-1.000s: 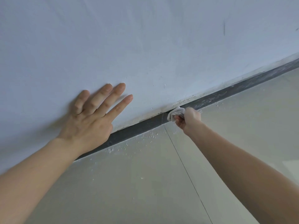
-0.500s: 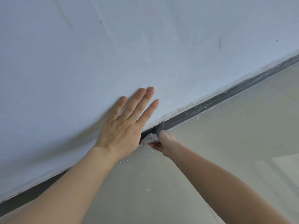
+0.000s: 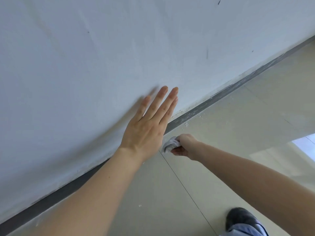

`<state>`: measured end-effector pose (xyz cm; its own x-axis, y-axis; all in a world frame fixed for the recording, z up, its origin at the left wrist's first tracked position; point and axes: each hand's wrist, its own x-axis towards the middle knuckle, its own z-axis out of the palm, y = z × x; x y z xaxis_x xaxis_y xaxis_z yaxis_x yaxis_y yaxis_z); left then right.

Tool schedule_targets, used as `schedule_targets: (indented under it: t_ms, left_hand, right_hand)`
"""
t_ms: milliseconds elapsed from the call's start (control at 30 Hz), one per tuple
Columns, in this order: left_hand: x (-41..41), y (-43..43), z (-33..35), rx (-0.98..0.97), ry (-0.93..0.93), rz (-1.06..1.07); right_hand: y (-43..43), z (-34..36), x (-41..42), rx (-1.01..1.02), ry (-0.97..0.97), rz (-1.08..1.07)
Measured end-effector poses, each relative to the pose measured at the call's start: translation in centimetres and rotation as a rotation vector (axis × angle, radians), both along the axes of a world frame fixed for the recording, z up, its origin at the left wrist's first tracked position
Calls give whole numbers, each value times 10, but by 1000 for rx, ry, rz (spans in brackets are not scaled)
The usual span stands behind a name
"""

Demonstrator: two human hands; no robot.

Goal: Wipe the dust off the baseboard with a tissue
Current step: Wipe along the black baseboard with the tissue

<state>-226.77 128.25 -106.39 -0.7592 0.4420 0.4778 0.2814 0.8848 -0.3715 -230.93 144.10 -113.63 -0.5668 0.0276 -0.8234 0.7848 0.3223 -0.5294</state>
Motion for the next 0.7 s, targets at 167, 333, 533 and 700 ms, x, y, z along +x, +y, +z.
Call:
schedule_targets:
  t_ms: [167, 333, 533, 700]
  left_hand:
    - [-11, 5, 4, -40, 58, 58]
    - [-16, 0, 1, -166, 126, 140]
    - [-20, 5, -4, -246, 182, 224]
    - [-25, 5, -7, -264, 238, 248]
  right_hand:
    - [-24, -3, -10, -185, 4, -163]
    - [-6, -14, -44, -158, -28, -316]
    - [82, -17, -96, -251, 169, -630]
    - [102, -16, -85, -192, 88, -582]
